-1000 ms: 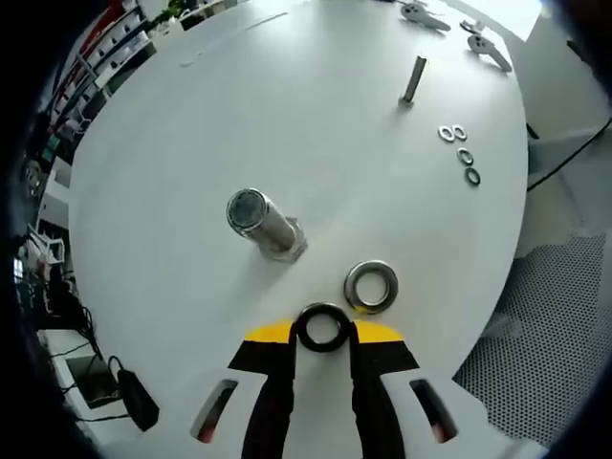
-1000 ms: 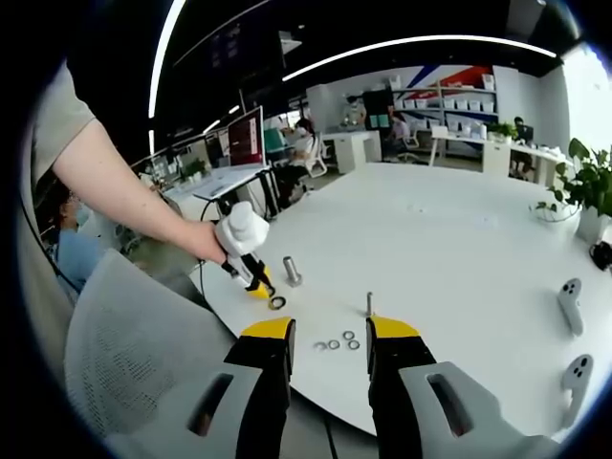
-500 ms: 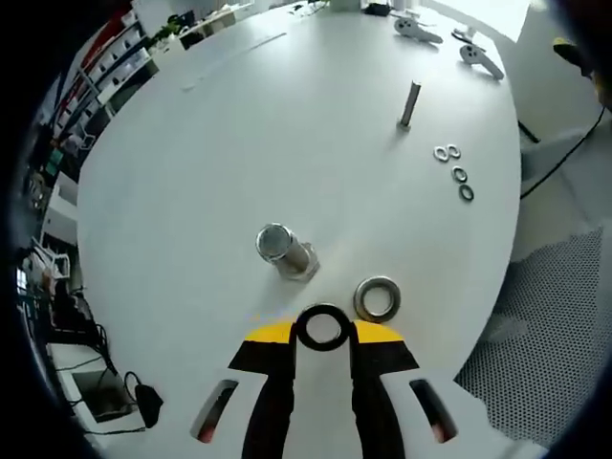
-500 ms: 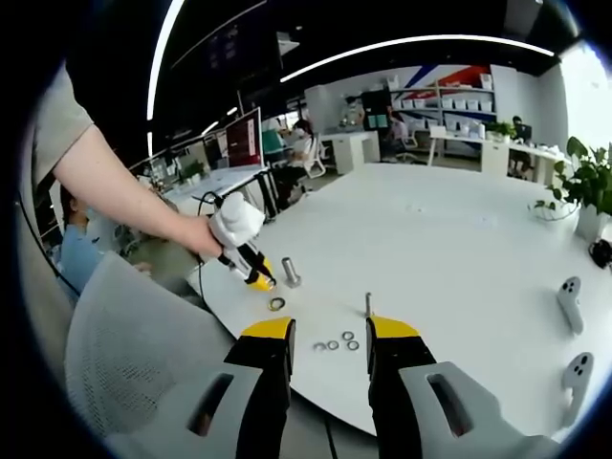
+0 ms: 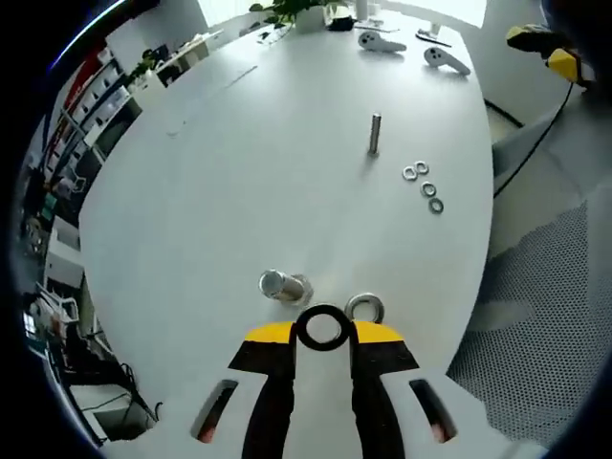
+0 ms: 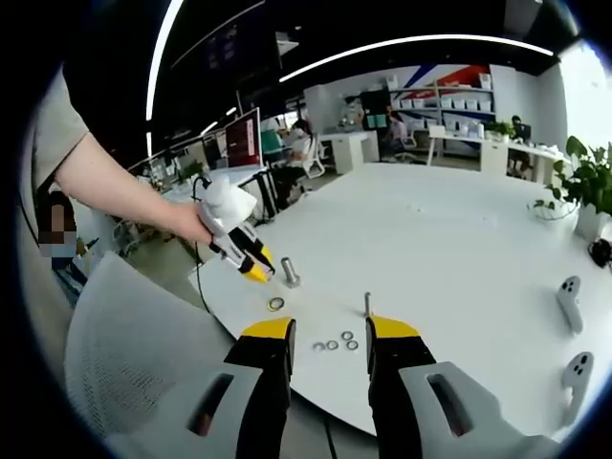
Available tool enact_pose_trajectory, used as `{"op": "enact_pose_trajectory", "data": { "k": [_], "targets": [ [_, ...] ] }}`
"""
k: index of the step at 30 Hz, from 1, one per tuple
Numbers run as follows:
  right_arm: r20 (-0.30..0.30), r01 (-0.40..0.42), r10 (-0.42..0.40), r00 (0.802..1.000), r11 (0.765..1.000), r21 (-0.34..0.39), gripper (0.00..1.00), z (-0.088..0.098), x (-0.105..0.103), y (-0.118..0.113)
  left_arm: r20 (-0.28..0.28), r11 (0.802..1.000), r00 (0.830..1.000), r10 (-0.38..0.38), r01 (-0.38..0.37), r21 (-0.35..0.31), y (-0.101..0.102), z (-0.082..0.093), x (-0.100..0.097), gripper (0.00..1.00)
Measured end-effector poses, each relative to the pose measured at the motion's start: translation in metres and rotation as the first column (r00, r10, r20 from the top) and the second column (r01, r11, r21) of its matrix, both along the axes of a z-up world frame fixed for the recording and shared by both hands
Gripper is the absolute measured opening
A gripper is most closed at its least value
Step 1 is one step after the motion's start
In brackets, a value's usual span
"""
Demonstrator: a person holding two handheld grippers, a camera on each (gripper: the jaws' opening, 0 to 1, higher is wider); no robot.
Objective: Place the washer onto the threaded stud by aligning its center hole with the stud, sliding it down to the base, and recovering from edge contact or off-axis alignment until the washer reaches the visible bottom stop.
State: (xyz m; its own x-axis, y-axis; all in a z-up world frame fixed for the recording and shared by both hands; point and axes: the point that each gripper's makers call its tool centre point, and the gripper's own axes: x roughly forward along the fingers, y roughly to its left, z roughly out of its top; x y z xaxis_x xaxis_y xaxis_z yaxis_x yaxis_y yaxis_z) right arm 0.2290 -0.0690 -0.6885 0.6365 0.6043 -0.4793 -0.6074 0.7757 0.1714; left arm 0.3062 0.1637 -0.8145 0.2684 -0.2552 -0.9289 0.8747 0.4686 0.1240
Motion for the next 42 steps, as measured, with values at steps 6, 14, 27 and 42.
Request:
{"op": "enact_pose_trajectory", "data": {
  "k": [6, 14, 27, 42],
  "targets": [
    [0.000, -0.002, 0.002, 1.000, 1.000, -0.003, 0.32, -0.001, 0.000, 0.000, 0.021, 1.000, 1.000, -0.015, 0.015, 0.001, -0.001, 0.009, 0.009, 0.19],
    [0.003, -0.001, 0.001, 1.000, 1.000, -0.006, 0.32, 0.000, 0.000, 0.000, 0.046, 1.000, 0.999, -0.028, 0.028, 0.002, -0.009, 0.021, 0.029, 0.19],
    [0.009, 0.011, -0.011, 1.000, 1.000, 0.002, 0.32, 0.002, 0.001, -0.002, 0.020, 0.996, 0.998, -0.060, 0.059, 0.069, -0.009, 0.011, 0.040, 0.19],
    [0.009, 0.016, -0.016, 1.000, 1.000, 0.008, 0.31, 0.002, 0.002, -0.003, -0.018, 0.991, 0.996, -0.082, 0.083, 0.105, -0.008, 0.000, 0.043, 0.19]
  ]
}}
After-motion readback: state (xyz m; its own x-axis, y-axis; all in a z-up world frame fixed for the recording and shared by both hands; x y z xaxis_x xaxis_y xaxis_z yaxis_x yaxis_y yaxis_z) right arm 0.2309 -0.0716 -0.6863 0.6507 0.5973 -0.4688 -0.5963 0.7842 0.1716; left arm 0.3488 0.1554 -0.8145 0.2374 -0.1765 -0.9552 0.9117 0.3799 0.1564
